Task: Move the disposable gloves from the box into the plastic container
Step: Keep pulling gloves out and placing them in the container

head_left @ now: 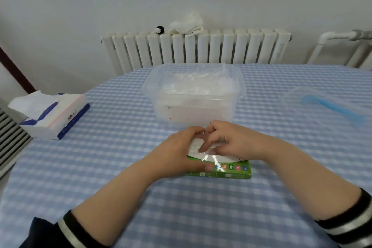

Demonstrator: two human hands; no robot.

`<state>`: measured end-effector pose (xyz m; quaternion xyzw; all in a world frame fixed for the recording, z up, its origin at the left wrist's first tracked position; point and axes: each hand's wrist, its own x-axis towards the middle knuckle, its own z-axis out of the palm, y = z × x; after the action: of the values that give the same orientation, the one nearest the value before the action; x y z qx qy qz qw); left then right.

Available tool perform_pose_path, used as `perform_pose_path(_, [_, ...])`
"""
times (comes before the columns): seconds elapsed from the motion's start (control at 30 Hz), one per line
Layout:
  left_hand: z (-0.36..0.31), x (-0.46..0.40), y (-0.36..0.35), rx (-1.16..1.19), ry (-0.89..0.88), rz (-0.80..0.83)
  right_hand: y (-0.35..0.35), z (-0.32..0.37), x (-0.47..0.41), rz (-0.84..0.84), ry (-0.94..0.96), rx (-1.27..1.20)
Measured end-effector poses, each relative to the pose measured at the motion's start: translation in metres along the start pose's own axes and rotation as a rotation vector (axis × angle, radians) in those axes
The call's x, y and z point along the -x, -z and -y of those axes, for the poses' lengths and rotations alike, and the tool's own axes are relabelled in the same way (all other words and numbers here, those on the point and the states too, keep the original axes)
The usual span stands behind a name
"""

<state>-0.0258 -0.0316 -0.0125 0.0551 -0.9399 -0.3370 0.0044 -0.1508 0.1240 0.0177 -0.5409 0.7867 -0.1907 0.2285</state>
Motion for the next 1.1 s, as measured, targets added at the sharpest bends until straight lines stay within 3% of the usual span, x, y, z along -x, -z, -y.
perform_pose_path(0.47, [0.003, 0.001, -0.001, 0.08, -0.028, -0.022, -0.022, 0.006, -0.006, -0.321, 0.092, -0.014])
perform_pose_path(0.67, [0.002, 0.0, -0.001, -0.008, -0.048, -0.037, -0.022, 0.011, -0.003, -0.466, 0.113, -0.317])
perform_pose_path(0.97, [0.001, -0.001, 0.002, -0.036, -0.013, 0.01, 0.008, 0.028, 0.008, -0.908, 0.145, -0.728])
perform_pose_path(1.1, [-0.002, 0.001, 0.004, -0.014, 0.001, 0.016, 0.029, 0.037, 0.019, -0.987, 0.163, -0.953])
